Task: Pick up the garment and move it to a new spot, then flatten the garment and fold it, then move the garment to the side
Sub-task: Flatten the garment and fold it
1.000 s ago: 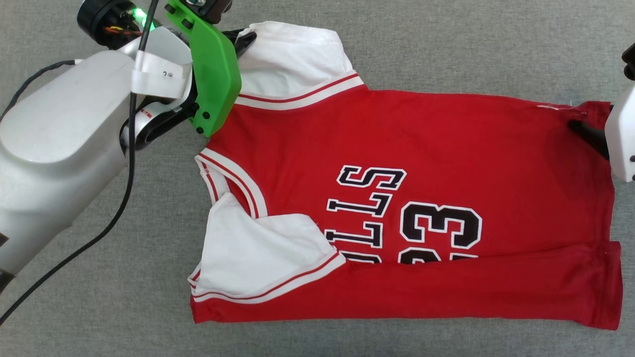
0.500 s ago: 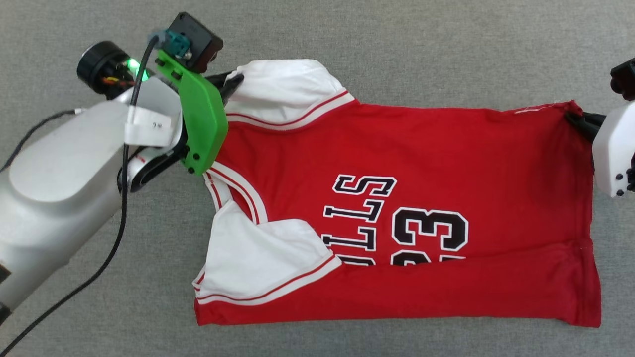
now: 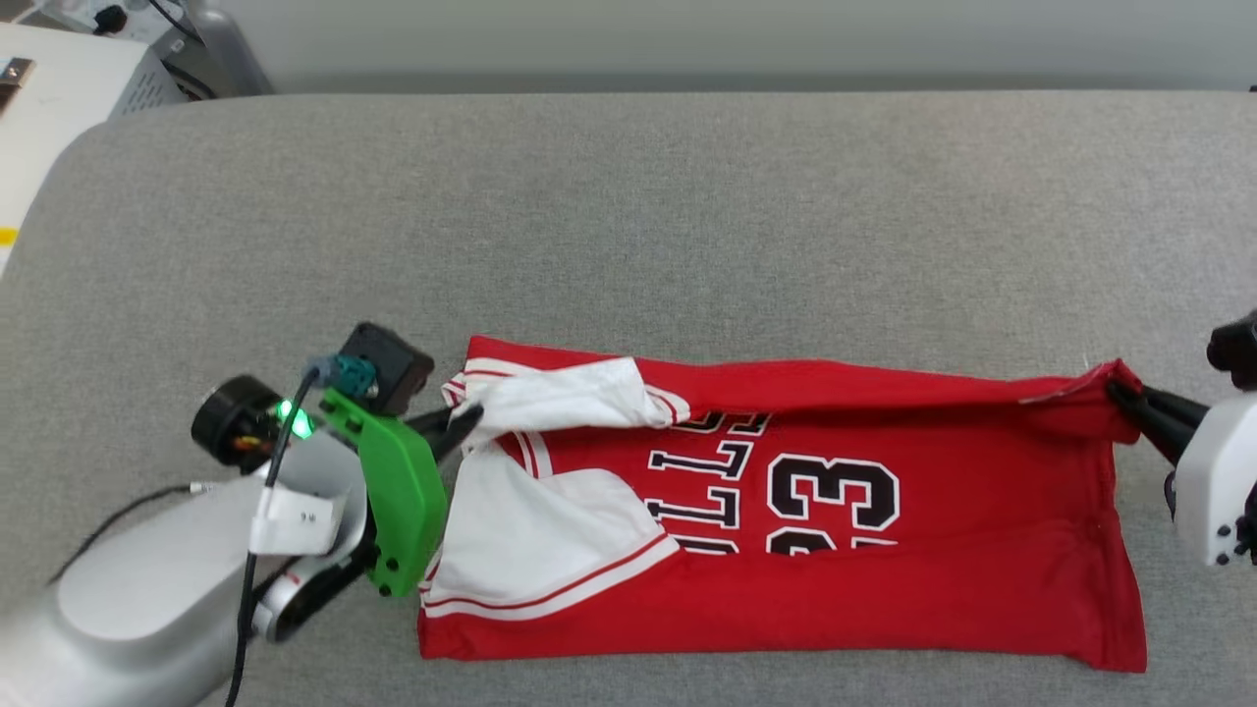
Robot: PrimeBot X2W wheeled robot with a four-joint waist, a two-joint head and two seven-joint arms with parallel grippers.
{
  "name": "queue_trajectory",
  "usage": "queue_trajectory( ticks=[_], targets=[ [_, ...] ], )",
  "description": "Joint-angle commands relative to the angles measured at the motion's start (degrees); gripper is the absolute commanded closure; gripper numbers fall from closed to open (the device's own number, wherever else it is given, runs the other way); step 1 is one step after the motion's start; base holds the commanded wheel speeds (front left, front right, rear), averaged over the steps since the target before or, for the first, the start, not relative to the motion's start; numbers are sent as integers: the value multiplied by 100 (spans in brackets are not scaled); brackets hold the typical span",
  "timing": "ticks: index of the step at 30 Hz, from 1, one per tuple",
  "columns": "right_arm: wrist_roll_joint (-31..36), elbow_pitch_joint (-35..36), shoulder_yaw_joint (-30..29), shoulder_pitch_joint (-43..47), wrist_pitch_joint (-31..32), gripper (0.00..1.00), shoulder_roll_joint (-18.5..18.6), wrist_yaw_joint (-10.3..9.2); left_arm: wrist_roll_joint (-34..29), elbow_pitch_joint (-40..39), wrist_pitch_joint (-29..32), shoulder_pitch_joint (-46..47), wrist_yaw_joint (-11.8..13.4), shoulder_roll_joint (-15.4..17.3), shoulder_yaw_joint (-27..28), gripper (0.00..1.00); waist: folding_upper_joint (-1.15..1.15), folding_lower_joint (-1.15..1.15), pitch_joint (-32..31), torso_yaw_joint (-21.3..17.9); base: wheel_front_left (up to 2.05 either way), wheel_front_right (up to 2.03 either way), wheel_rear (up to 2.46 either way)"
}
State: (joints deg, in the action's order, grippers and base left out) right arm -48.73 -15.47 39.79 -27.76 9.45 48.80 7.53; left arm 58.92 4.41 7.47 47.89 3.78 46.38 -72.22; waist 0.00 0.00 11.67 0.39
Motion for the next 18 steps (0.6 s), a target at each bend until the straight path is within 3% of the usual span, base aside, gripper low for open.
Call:
queue_trajectory(
  ticks=[1, 10, 18],
  targets=[
    [-95, 30, -63, 225, -62, 100, -28, -4, 43, -42, -60, -245, 64, 37, -17, 100, 0, 0, -234, 77, 0, 0, 0],
    [-119, 78, -497, 1322, -246, 100, -195, -4, 93, -50, -121, -1207, 271, -37, -76, 100, 0, 0, -462, 119, 0, 0, 0],
    [-32, 181, -934, 2144, -250, 100, -429, -4, 213, 192, -267, -1717, 274, -225, -88, 100, 0, 0, -481, 106, 0, 0, 0]
  ],
)
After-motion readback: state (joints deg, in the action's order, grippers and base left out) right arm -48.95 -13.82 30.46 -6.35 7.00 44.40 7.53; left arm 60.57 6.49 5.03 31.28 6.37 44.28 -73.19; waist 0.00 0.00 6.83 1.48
